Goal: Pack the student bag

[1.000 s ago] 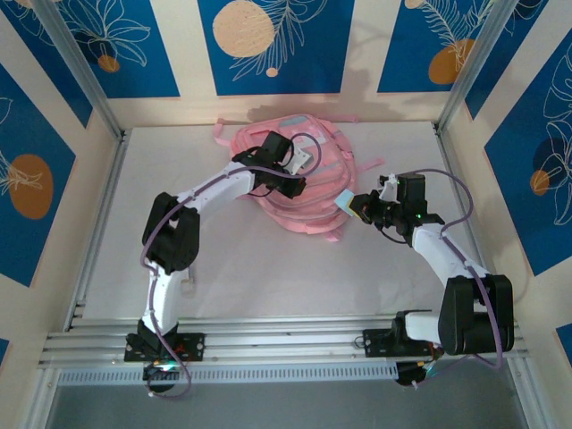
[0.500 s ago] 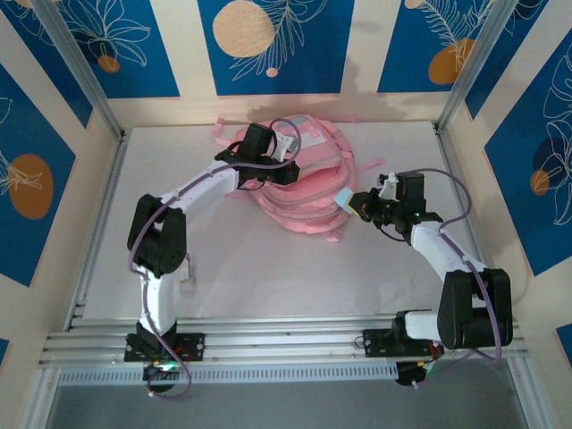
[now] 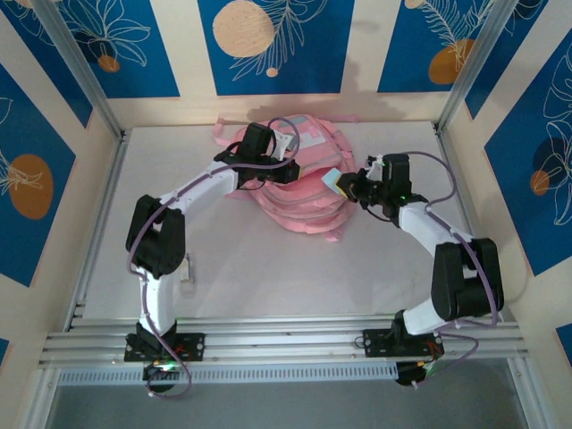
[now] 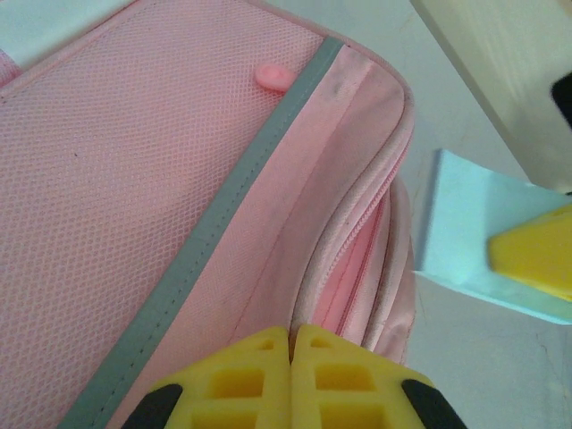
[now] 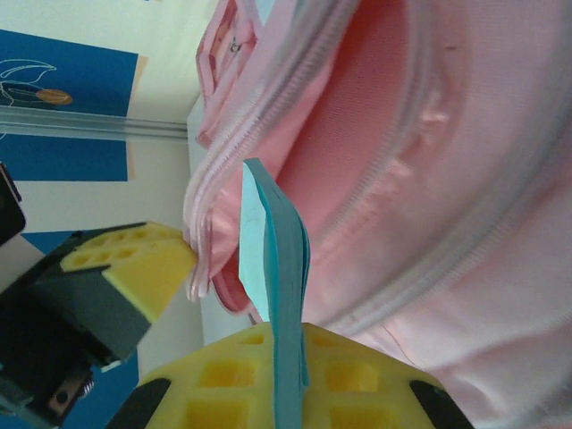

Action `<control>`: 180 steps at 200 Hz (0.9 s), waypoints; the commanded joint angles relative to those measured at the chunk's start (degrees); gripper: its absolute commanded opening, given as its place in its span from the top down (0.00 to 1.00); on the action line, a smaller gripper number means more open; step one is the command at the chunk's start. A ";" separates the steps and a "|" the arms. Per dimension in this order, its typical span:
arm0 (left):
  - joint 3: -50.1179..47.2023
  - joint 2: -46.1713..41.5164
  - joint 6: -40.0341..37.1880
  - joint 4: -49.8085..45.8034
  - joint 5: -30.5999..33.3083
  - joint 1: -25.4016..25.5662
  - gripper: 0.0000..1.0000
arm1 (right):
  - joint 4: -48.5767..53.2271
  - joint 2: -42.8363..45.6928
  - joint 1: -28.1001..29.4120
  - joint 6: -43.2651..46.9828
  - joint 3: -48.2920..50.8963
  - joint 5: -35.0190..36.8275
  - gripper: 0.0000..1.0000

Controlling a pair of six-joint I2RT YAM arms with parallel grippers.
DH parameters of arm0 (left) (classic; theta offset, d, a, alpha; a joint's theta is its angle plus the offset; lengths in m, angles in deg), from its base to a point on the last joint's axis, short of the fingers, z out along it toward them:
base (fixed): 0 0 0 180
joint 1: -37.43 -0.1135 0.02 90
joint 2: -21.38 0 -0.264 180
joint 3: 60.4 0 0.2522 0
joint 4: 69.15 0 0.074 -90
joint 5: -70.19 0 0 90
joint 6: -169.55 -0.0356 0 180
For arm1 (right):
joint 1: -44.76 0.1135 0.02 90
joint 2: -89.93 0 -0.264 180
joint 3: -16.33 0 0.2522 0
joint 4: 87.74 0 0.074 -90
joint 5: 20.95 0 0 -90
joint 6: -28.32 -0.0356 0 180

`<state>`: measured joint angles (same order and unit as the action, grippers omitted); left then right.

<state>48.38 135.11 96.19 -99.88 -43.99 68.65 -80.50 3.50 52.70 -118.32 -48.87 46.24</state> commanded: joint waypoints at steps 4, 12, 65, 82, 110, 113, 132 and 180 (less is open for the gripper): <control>-0.83 -3.64 1.89 4.58 -0.68 -0.64 1.00 | -4.10 -5.34 2.47 -4.22 -3.78 0.35 1.00; -1.27 -4.01 2.14 5.11 -0.71 -0.63 1.00 | -4.24 -6.99 3.05 -4.97 -4.90 0.72 1.00; -2.34 -4.92 3.17 6.84 -1.36 -0.04 1.00 | -5.58 -14.28 6.66 -10.48 -10.94 6.23 1.00; -2.89 -5.05 3.79 7.64 -1.83 0.15 1.00 | -5.13 -16.12 7.83 -12.26 -13.26 8.70 1.00; -3.35 -5.83 4.02 7.98 -2.26 0.57 1.00 | -3.88 -18.76 9.32 -14.73 -16.65 13.54 1.00; -3.35 -5.94 4.11 8.04 -2.35 0.58 1.00 | -3.63 -19.06 9.48 -15.07 -16.96 13.99 1.00; -3.36 -6.23 4.10 8.06 -2.29 0.68 1.00 | -3.81 -20.71 10.11 -16.04 -18.48 15.48 0.97; -3.40 -6.07 2.87 7.45 0.92 0.55 1.00 | -1.14 -17.63 9.91 -15.25 -17.21 14.45 0.52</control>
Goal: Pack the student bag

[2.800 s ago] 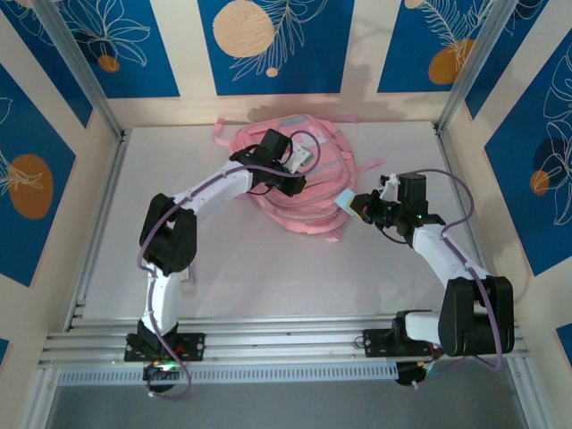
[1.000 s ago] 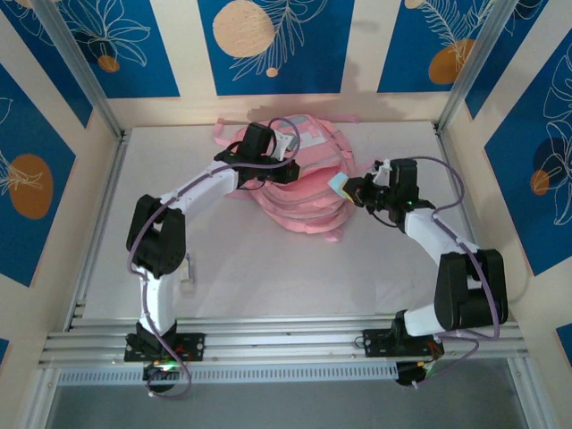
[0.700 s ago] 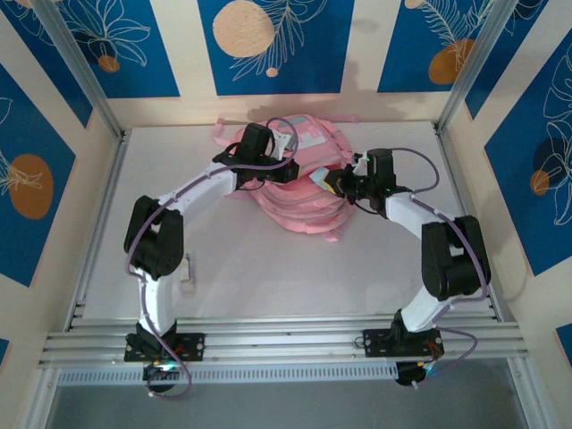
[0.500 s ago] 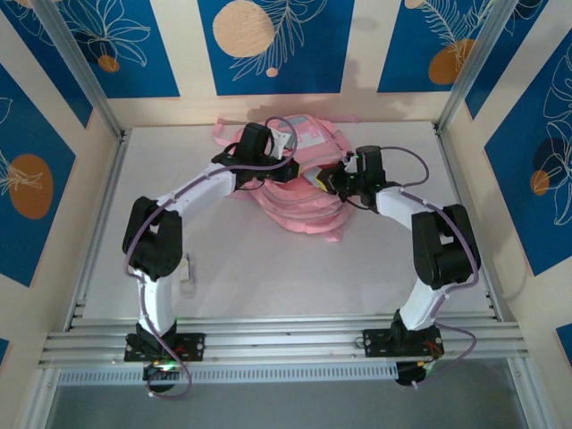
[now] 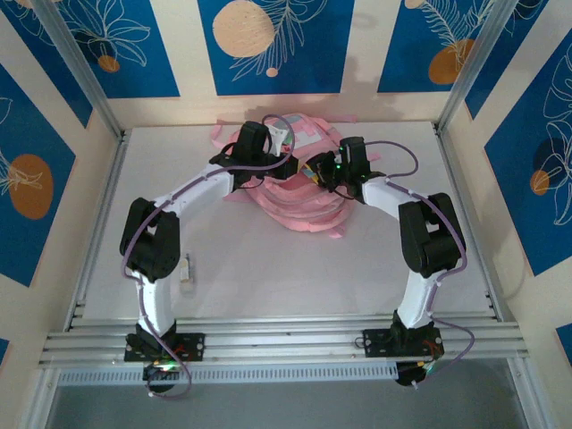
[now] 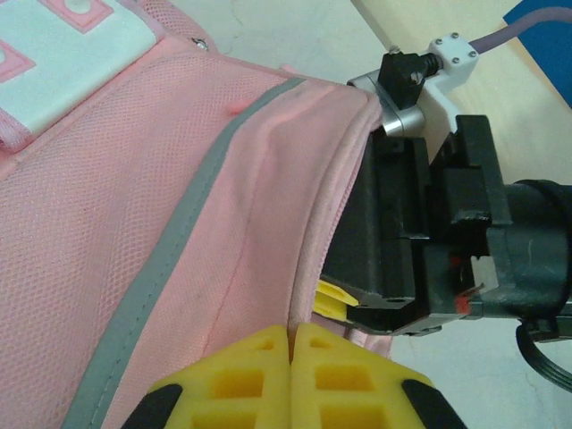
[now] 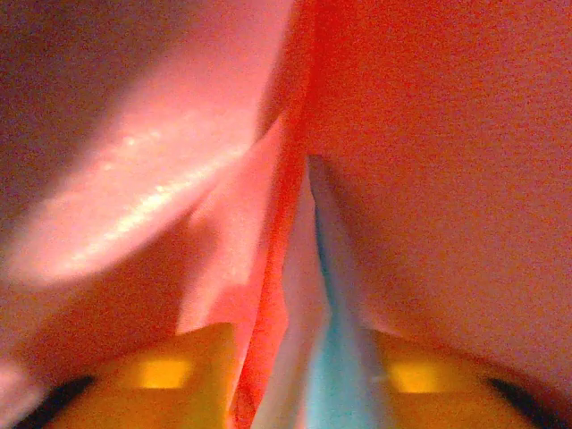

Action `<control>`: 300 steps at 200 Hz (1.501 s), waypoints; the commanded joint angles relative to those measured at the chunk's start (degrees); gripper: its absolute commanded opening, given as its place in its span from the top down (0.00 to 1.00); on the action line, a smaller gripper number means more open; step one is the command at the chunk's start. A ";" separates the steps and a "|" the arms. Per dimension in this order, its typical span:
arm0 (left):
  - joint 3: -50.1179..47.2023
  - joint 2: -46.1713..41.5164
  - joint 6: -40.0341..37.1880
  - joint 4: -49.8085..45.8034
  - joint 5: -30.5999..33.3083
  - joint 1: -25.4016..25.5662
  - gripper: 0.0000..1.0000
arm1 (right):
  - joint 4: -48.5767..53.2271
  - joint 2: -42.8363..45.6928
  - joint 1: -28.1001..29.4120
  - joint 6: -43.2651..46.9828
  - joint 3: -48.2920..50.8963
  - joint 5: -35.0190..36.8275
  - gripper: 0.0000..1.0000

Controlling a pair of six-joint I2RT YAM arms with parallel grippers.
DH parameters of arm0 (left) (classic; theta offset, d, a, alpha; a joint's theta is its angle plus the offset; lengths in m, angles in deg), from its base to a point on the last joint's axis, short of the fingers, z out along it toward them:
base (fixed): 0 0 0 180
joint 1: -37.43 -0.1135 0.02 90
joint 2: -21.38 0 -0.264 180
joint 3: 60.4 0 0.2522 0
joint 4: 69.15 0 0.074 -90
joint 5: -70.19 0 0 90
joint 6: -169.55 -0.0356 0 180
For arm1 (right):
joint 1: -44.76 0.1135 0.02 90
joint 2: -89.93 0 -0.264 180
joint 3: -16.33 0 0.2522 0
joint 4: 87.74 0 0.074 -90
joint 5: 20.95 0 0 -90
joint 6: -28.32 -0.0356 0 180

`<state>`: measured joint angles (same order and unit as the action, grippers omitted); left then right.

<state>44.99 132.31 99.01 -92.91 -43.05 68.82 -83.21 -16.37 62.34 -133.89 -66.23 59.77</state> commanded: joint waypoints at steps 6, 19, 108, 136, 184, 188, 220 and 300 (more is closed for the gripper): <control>0.03 -3.19 0.05 0.58 0.19 0.33 1.00 | 2.54 3.18 0.20 0.75 0.59 1.00 0.49; 0.20 -2.85 -0.04 0.40 0.50 0.24 1.00 | 3.94 5.62 -0.16 1.45 2.19 1.27 0.47; -0.38 -3.79 -0.52 -0.37 0.92 0.63 1.00 | 3.11 6.30 -1.85 4.50 5.15 0.11 0.80; -0.93 -4.48 0.15 -0.03 0.50 0.90 1.00 | 2.41 2.73 -0.69 4.45 2.79 0.34 0.87; -1.18 -4.97 -0.19 -0.56 0.89 1.03 1.00 | -2.09 -2.16 0.79 3.60 -2.02 -1.90 0.88; -1.32 -5.00 -0.28 -0.70 1.12 1.03 1.00 | -2.18 -2.11 0.76 3.82 -2.20 -2.45 0.88; -3.23 -6.22 -1.29 -1.82 5.89 0.49 1.00 | 1.06 3.46 0.44 7.66 0.60 -4.63 0.84; -9.82 -13.75 -2.06 -8.62 15.04 -0.88 0.22 | 20.59 27.79 0.89 24.23 13.36 2.57 0.40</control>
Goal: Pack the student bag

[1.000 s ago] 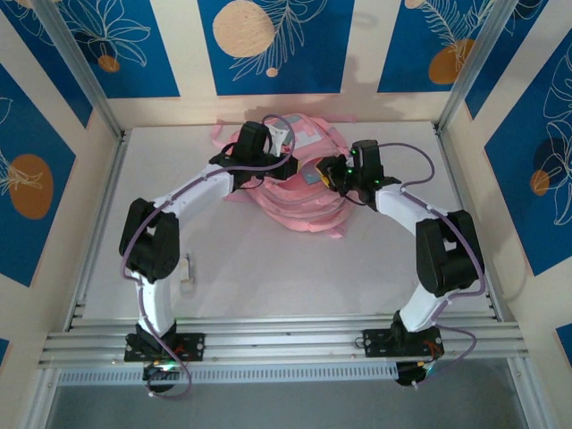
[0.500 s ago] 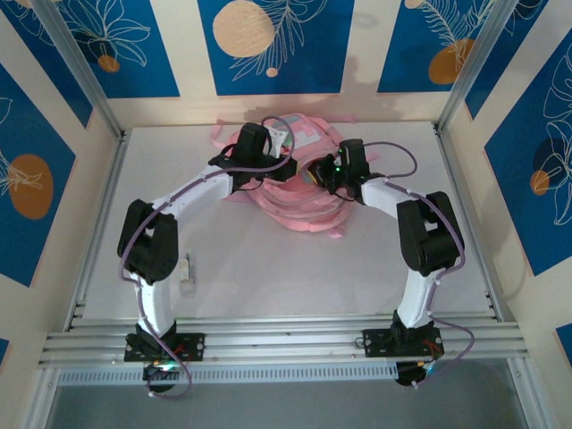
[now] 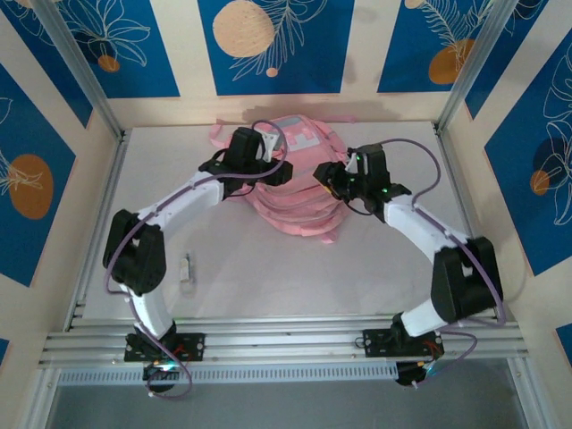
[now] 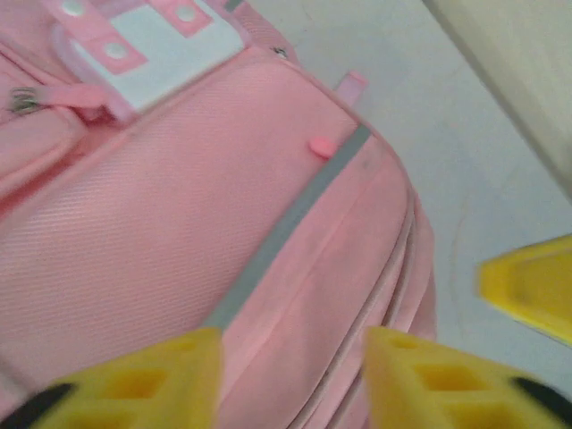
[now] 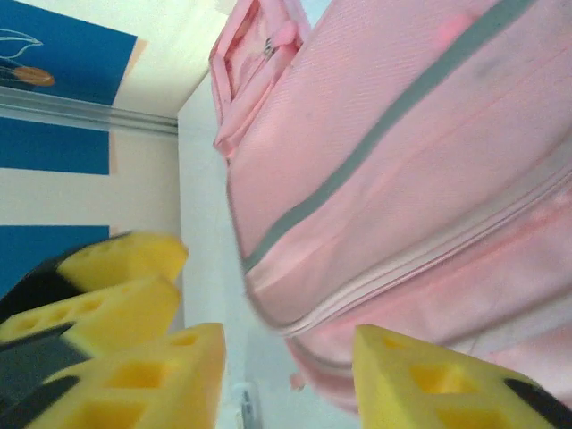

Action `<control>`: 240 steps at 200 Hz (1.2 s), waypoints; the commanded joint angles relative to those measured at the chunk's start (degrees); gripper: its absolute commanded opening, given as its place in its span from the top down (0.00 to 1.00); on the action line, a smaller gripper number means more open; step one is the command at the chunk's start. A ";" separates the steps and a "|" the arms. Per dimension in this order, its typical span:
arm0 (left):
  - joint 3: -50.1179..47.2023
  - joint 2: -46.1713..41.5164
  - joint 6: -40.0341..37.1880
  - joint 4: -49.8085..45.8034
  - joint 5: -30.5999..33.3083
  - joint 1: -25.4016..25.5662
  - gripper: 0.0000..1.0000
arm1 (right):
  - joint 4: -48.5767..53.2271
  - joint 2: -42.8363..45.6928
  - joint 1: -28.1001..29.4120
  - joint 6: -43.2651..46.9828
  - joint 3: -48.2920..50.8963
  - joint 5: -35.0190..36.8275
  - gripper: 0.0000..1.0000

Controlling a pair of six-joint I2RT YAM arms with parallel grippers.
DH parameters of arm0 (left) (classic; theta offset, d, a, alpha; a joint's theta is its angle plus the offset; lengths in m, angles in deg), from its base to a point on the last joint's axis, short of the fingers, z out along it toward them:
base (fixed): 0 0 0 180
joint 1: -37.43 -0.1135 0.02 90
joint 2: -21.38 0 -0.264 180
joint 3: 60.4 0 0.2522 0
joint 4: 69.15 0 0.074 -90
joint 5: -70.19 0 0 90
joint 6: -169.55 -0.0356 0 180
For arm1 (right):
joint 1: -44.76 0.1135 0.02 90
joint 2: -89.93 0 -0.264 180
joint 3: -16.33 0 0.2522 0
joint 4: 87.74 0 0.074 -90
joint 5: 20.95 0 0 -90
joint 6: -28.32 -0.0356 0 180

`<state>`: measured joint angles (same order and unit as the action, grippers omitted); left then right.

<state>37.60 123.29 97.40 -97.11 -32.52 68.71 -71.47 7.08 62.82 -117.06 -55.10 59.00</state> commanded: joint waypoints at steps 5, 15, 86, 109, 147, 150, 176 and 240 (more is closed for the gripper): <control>-3.30 -5.48 -0.43 -5.10 5.24 -0.86 0.14 | 9.62 5.07 0.48 8.14 2.40 3.82 0.35; -4.97 -7.11 -0.53 -6.71 6.59 -1.17 0.00 | 10.85 6.19 0.69 9.54 2.56 4.40 0.25; -22.57 -22.38 -0.49 -21.02 20.27 -6.82 0.00 | 9.65 5.27 0.91 11.83 5.42 5.12 0.01; -30.44 -27.61 2.00 -23.07 20.32 -9.68 0.00 | 7.97 4.07 1.31 10.90 6.71 5.56 0.01; -39.13 -32.67 5.95 -26.89 19.76 -13.06 0.00 | 6.42 3.57 2.80 9.39 7.84 7.58 0.01; -39.67 -32.96 6.23 -26.91 19.60 -13.42 0.00 | 6.42 3.53 2.89 9.31 7.84 7.77 0.01; -44.92 -34.83 7.76 -25.18 17.60 -17.16 0.00 | 6.46 3.29 3.20 9.23 7.60 8.28 0.01; -50.84 -31.26 8.08 -19.53 13.42 -20.56 0.08 | 7.26 3.22 3.95 8.23 7.66 10.37 0.01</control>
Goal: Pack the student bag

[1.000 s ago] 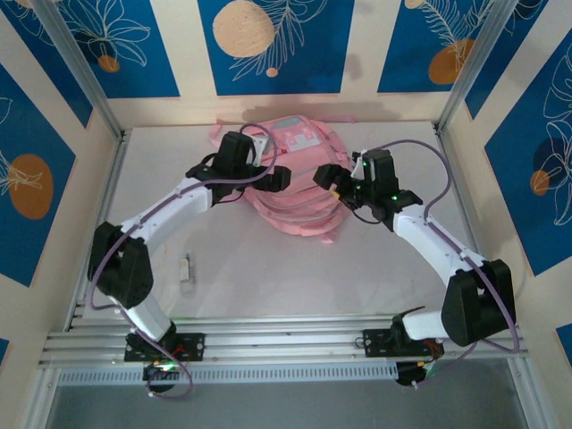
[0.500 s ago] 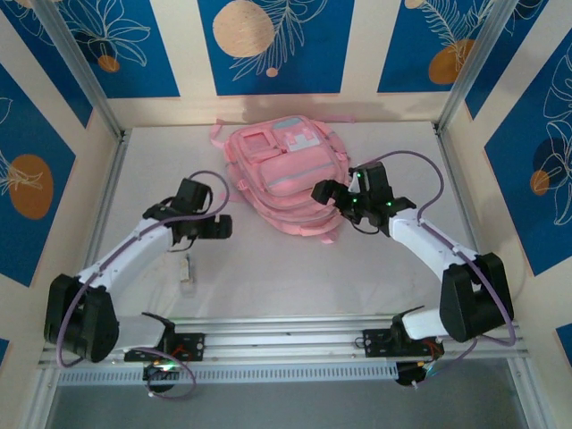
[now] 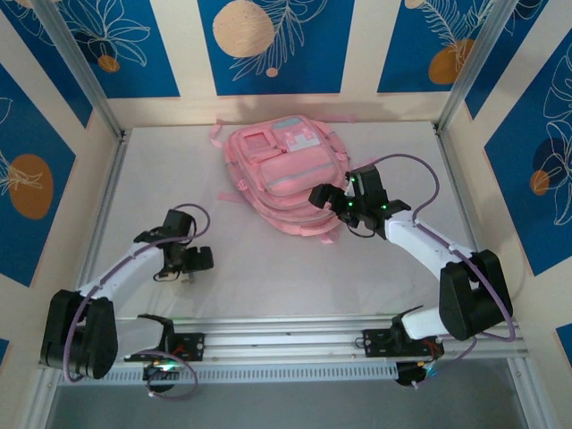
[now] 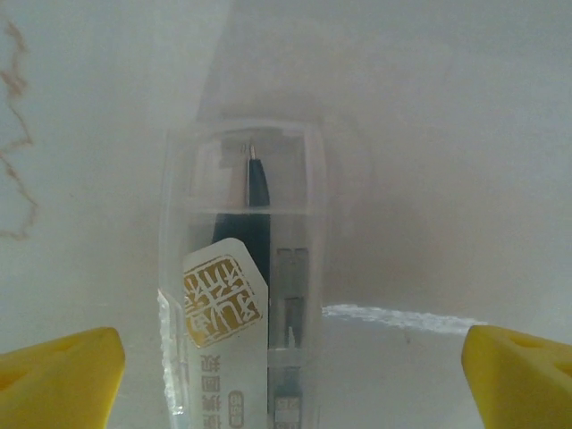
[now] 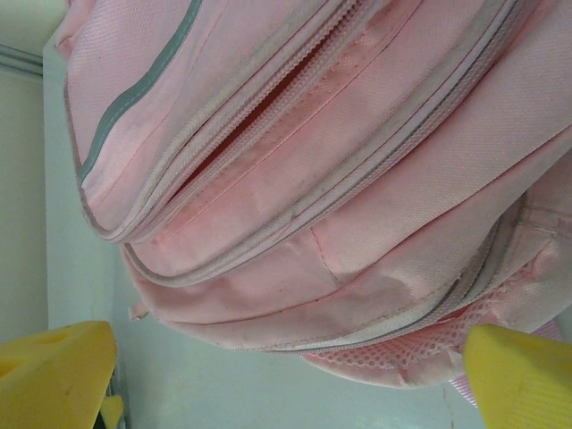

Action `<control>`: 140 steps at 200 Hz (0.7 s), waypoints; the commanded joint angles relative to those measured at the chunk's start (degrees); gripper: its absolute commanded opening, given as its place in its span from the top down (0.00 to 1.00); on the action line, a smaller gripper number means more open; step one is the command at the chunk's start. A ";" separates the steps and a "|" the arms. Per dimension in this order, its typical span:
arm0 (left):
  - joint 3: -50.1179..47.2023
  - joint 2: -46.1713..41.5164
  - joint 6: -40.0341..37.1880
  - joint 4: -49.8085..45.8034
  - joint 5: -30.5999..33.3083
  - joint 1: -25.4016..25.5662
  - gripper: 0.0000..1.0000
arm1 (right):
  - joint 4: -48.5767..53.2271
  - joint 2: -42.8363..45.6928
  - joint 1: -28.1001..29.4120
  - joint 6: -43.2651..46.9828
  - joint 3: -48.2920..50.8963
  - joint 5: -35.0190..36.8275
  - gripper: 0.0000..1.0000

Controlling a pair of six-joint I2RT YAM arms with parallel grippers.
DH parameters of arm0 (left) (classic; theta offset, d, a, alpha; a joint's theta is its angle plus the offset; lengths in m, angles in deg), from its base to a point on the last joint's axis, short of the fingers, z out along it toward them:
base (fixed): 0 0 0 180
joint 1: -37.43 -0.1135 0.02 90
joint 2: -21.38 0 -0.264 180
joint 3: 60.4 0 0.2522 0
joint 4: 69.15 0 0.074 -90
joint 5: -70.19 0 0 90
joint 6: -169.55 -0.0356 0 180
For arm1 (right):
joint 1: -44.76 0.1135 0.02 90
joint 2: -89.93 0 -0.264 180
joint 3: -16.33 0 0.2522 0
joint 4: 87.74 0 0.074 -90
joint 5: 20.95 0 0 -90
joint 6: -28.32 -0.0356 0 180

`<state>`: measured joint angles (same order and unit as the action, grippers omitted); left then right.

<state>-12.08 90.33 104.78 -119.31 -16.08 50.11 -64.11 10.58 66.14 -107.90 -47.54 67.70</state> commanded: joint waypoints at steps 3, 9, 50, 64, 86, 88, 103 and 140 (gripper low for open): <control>-1.27 1.97 0.69 2.92 -3.29 -2.17 0.09 | -0.01 -0.28 0.71 -0.97 0.05 1.86 0.01; -1.40 2.30 0.61 3.21 -3.70 -2.53 0.12 | 0.14 -0.29 0.78 -0.90 0.09 2.09 0.01; -1.55 4.48 0.60 3.80 -4.78 -3.20 0.28 | 1.12 -0.12 0.98 -0.79 0.09 3.54 0.01; -1.92 5.20 0.78 3.93 -4.93 -3.20 0.36 | 1.37 0.05 0.94 -0.70 0.09 3.93 0.00; -2.17 5.24 0.87 3.88 -4.97 -3.23 0.46 | 1.73 0.22 0.94 -0.54 0.20 4.55 0.01; -2.19 5.17 0.87 3.88 -4.96 -3.23 0.47 | 1.73 0.18 0.94 -0.56 0.26 4.58 0.01; -2.29 4.63 1.00 3.80 -4.61 -3.20 0.51 | 1.58 0.58 0.94 -0.32 0.53 4.62 0.01; -0.15 1.82 2.16 3.80 -6.81 -3.20 0.60 | -2.19 0.68 1.14 2.43 1.92 0.49 0.00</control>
<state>-13.06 93.95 105.61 -115.71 -18.79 47.08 -63.91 10.60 66.82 -107.98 -47.15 71.00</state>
